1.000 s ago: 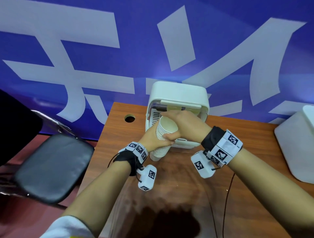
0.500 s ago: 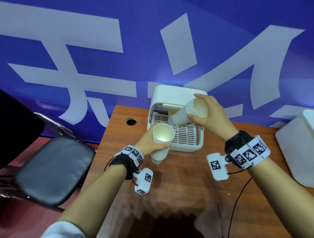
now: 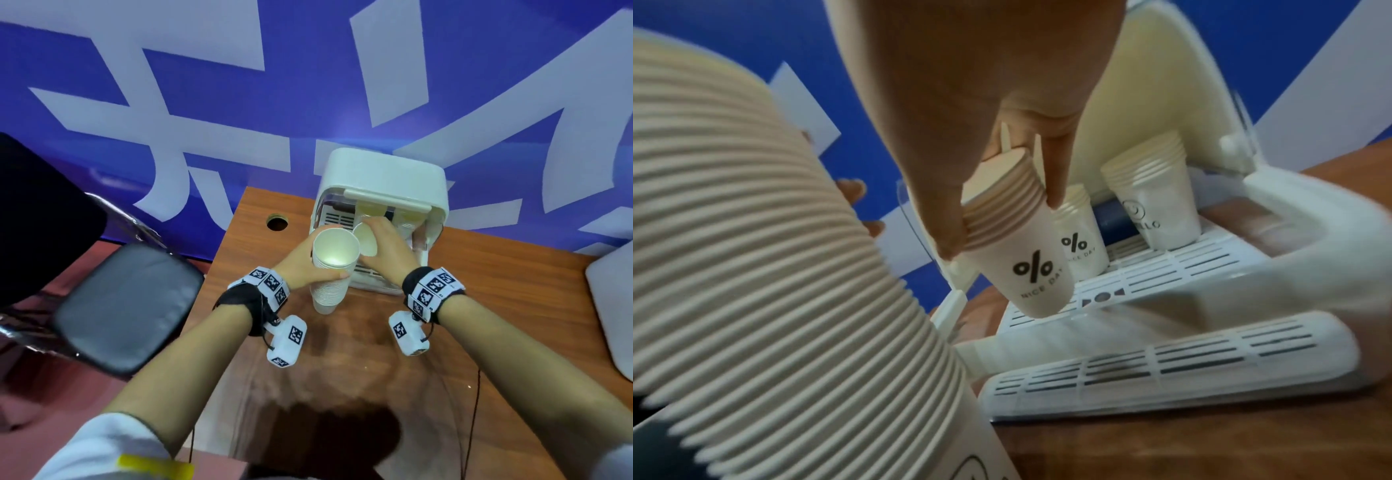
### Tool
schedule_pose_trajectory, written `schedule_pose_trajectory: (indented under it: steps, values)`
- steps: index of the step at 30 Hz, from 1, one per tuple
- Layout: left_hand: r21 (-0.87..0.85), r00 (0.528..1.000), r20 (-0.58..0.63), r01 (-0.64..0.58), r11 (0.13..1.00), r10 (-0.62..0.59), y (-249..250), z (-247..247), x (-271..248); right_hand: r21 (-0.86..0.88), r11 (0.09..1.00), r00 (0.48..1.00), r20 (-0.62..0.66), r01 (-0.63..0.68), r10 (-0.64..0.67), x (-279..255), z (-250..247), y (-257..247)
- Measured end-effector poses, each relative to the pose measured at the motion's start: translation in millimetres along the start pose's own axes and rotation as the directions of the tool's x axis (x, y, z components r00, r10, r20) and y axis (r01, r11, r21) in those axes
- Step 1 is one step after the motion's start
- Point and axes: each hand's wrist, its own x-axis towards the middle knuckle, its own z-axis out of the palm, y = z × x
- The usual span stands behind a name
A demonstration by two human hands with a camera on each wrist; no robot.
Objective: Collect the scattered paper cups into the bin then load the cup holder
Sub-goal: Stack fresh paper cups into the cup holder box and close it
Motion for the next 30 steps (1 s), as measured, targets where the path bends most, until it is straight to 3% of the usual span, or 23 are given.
schedule_pose_trajectory:
  steps: [9, 18, 22, 27, 30]
  values:
    - [-0.055, 0.998, -0.066, 0.007, 0.998, -0.01, -4.3, -12.2, 3.0, -0.074, 0.997, 0.995, 0.091, -0.026, 0.032, 66.8, 19.9, -25.8]
    - [-0.092, 0.996, -0.077, 0.032, 0.995, -0.039, -9.1, -18.9, 2.3, -0.137, 0.978, 0.978, 0.112, -0.16, 0.176, 108.8, 40.3, -22.8]
    - [-0.11, 0.993, -0.108, 0.037, 0.993, -0.049, -14.0, -23.6, -2.3, -0.287, 0.949, 0.943, 0.258, -0.134, 0.212, 119.1, 49.3, -9.2]
    - [-0.112, 0.992, -0.115, 0.045, 0.993, -0.058, -15.3, -25.5, -5.5, -0.226, 0.947, 0.962, 0.097, -0.229, 0.256, 125.7, 46.8, -14.3]
    - [-0.101, 0.992, -0.109, 0.055, 0.993, -0.066, -11.2, -21.2, -5.4, -0.275, 0.937, 0.934, 0.225, -0.214, 0.279, 121.1, 44.1, -15.0]
